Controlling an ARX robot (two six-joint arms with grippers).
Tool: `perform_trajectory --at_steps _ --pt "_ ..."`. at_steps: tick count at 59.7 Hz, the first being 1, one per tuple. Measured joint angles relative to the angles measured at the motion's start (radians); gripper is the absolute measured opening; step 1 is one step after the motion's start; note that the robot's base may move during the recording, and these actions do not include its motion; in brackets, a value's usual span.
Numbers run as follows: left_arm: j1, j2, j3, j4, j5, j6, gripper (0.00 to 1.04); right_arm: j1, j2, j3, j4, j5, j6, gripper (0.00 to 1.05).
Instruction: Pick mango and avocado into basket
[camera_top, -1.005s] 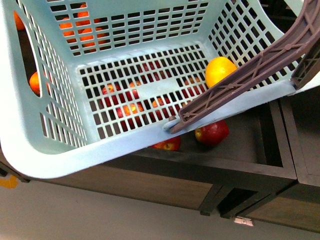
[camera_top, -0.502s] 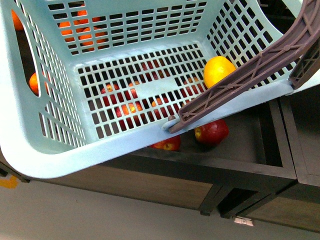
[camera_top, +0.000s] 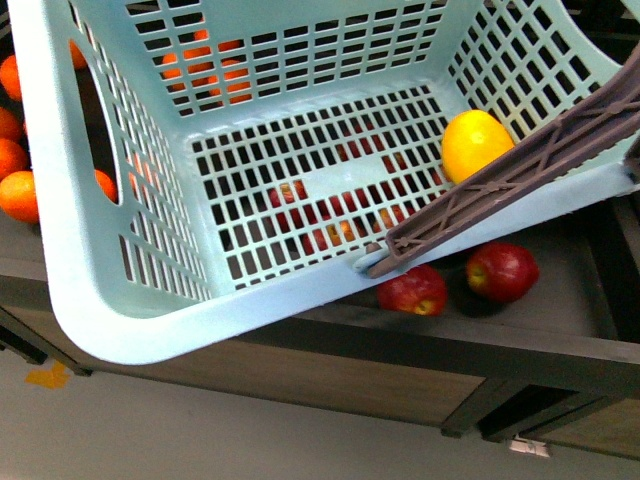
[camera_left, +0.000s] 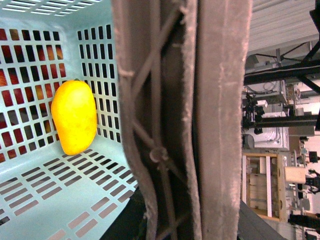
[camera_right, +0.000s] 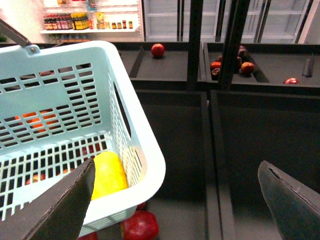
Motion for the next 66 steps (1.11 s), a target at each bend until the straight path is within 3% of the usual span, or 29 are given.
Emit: perform_trajectory --at_steps 66 --pt "0.012 -0.001 -0.003 0.0 -0.012 0.005 0.16 0.0 0.001 -0.004 -0.002 -0.005 0.0 0.96"
